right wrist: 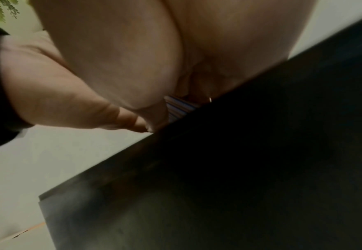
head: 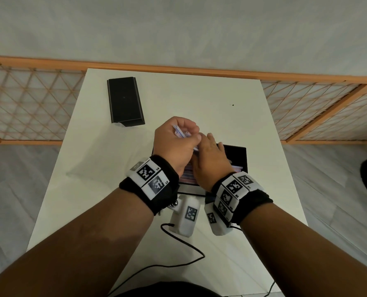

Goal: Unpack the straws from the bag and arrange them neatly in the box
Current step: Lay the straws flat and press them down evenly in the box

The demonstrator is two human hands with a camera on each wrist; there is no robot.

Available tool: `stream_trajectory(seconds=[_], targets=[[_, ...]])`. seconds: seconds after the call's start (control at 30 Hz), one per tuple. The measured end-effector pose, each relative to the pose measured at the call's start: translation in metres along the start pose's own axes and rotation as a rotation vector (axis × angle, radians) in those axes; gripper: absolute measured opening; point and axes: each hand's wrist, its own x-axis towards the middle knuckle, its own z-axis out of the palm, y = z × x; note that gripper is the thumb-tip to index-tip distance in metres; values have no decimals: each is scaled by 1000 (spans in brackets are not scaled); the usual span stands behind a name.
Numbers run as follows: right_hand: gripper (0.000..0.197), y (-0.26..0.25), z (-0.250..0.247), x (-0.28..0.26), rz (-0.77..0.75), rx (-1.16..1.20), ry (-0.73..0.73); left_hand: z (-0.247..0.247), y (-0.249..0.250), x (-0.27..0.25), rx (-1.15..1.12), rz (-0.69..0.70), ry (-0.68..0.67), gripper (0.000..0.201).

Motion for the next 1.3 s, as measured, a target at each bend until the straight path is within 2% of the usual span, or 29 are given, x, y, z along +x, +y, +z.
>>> stream_trajectory(seconds=[0.2,0.4,0.5,0.6,0.73,0.83,0.93,1.1,1.2,1.3], targets=[[48,-2,-2,1,-27,28,-11,-1,-4,-6,113,90,-54,21],[36,-6,-5,-7,-64,149,91,-4,-10,-2,132,95,-9,16],[30,-6,-5,-6,-104,188,137,-6,-8,-1,110,97,-1,23],[36,-7,-2,-5,-92,244,141,-11,-5,2,61,82,1,36],[42,-3,-3,1,-71,125,167,-17,0,3,-63,40,-35,50],[26,-5,-5,4,-109,-6,201,-24,7,2,-158,34,-80,43],[22,-16,-8,4,-152,-50,238,-32,17,2,-228,63,-87,37],[22,-31,-11,4,-202,-74,164,-47,46,4,-323,157,57,20],[22,-37,-9,7,-225,-39,138,-52,55,0,-259,216,84,10],[23,-39,-6,11,-251,-34,162,-53,52,-3,-234,187,171,22]])
